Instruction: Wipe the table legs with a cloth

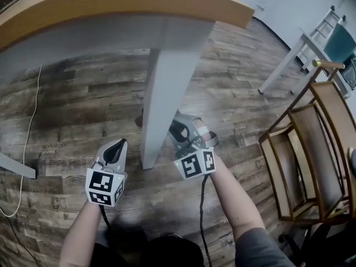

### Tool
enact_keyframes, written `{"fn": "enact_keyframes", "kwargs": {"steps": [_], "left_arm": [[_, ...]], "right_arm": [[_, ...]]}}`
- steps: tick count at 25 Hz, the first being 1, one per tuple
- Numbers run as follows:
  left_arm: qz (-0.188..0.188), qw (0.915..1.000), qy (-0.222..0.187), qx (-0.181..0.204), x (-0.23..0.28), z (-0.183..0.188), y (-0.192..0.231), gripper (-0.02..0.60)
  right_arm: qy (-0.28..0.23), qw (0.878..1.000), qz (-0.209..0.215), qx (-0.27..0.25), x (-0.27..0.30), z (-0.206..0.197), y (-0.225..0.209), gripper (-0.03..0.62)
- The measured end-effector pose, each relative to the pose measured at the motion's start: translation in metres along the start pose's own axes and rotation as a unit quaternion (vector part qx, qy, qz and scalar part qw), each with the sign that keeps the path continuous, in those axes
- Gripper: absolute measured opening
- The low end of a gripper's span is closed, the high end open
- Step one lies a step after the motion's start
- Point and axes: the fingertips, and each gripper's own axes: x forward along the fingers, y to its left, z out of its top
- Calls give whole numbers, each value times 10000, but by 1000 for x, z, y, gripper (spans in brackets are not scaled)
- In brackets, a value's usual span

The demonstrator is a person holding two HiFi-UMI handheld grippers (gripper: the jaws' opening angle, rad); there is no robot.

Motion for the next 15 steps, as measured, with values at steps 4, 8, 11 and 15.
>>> {"fn": "enact_keyframes", "kwargs": {"steps": [4,8,11,15], "left_arm": [[46,9994,295,-148,3,-50,-1,20],[101,9977,630,-236,3,-95,-3,20],[-12,9962,834,-254,-1,-119,-8,19],[-232,9941,1050,-166,-6,-144,-15,19]], "right_arm": [[291,9983,491,-76,5,-34,57,64],[524,9925,1056,-325,13,-70,119,64],[747,9862,1416,-425,17,-98,157,64],[1016,9779,1775,-445,23,-124,197,64]]}}
